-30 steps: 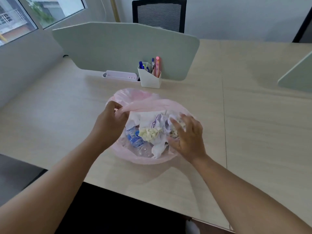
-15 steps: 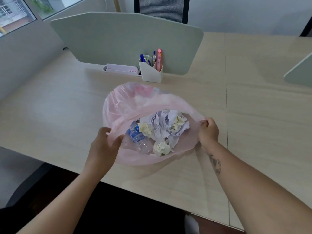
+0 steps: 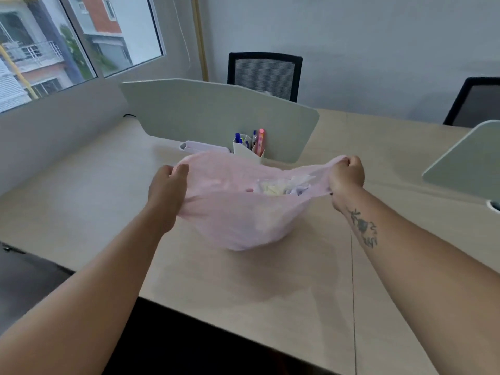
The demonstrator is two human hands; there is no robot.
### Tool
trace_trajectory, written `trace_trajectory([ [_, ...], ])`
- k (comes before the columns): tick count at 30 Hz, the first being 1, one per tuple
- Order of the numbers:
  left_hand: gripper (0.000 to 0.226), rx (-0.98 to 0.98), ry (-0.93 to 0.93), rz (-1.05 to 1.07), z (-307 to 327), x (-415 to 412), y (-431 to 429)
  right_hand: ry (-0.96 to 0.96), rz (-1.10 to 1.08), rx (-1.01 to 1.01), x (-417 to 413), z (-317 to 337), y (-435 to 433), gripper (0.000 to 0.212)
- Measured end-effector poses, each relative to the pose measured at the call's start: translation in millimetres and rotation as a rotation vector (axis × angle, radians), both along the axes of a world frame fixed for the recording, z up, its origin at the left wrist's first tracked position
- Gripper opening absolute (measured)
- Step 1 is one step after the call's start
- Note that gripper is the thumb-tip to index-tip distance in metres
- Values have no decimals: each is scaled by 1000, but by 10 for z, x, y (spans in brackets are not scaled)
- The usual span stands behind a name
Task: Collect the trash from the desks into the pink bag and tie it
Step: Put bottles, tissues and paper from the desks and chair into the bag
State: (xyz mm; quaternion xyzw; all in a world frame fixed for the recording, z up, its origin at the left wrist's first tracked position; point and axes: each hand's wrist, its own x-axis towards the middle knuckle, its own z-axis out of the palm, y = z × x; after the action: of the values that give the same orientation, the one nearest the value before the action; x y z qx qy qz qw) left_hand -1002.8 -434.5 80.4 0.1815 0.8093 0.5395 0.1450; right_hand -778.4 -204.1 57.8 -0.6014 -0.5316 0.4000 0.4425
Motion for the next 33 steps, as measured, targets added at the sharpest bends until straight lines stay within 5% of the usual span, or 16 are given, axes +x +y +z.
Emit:
trace_trajectory([
  [7, 28, 85, 14, 3, 399, -126, -9, -126, 167, 253, -120, 712, -184, 22],
  [17, 21, -128, 23, 33, 130, 105, -861, -23, 583, 253, -544, 257, -1089, 28],
  [25, 46, -480, 206, 93, 6, 590, -2080, 64, 796, 119, -670, -153, -1898, 28],
  [30, 64, -977, 396, 399, -39, 983, -3263, -14, 910, 140, -697, -384, -2407, 30],
  [33, 77, -1257, 304, 484, -87, 1095, -3963, -52, 941, 146, -685, -473, -2665, 29],
])
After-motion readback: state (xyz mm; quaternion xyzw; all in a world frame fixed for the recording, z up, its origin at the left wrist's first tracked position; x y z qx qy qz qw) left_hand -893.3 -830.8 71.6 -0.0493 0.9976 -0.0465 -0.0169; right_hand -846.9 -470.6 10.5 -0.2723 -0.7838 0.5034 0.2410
